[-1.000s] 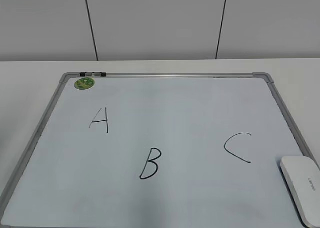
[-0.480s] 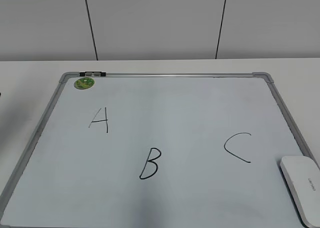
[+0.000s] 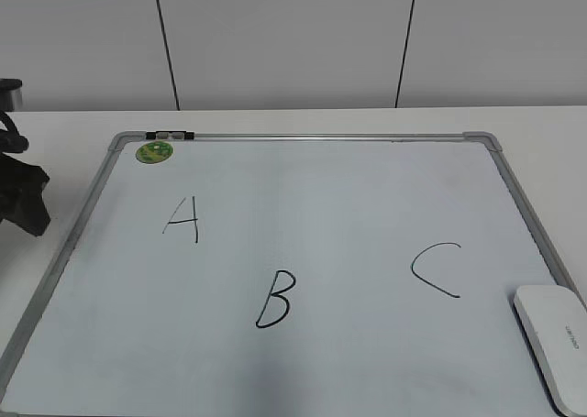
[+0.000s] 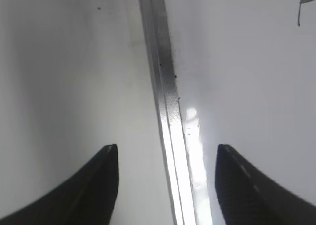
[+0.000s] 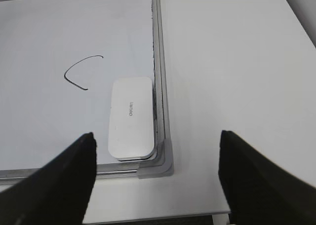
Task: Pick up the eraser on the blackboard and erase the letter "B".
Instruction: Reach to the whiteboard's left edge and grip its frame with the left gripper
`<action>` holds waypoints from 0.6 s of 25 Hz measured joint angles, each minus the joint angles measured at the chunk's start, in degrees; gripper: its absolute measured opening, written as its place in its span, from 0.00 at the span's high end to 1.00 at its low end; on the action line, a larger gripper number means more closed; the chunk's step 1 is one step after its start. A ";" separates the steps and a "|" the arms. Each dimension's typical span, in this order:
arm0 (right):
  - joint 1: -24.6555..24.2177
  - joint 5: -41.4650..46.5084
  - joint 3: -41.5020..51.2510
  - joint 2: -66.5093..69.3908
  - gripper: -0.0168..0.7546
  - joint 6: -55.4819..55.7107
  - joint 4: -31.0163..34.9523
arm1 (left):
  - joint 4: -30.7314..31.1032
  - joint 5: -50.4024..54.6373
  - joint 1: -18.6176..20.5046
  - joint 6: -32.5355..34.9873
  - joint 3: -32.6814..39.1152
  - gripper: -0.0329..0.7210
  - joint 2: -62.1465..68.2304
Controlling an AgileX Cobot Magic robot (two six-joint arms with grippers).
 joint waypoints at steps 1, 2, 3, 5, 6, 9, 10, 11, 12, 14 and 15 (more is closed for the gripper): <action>0.00 0.00 0.00 0.00 0.24 0.00 0.00 | -1.46 -0.22 0.33 0.98 0.00 0.37 1.09; 0.00 0.00 0.00 0.00 0.24 0.00 0.00 | -2.67 -0.59 1.02 2.22 0.00 0.37 2.13; 0.00 0.00 0.00 0.00 0.24 0.00 0.00 | -4.28 -0.87 1.76 3.60 -0.12 0.38 3.00; 0.00 0.00 0.00 0.00 0.24 0.00 0.00 | -7.07 -1.13 3.19 5.79 -0.51 0.42 4.93; 0.00 0.00 0.00 0.00 0.24 0.00 0.00 | -7.91 -1.13 3.80 6.53 -0.94 0.43 5.80; 0.00 0.00 0.00 0.00 0.24 0.00 0.00 | -8.97 -1.13 4.93 7.41 -3.08 0.45 8.12; 0.00 0.00 0.00 0.00 0.24 0.00 0.00 | -9.28 -1.13 5.03 7.71 -3.89 0.46 8.81; 0.00 0.00 0.00 0.00 0.24 0.00 0.00 | -9.92 -1.13 5.03 7.96 -4.84 0.46 9.61; 0.00 0.00 0.00 0.00 0.24 0.00 0.00 | -10.35 -1.13 5.07 8.24 -5.80 0.46 10.38; 0.00 0.00 0.00 0.00 0.24 0.00 0.00 | -11.12 -0.60 5.07 8.72 -7.70 0.46 11.69; 0.00 0.00 0.00 0.00 0.24 0.00 0.00 | -11.23 -0.21 5.07 8.72 -8.89 0.46 12.54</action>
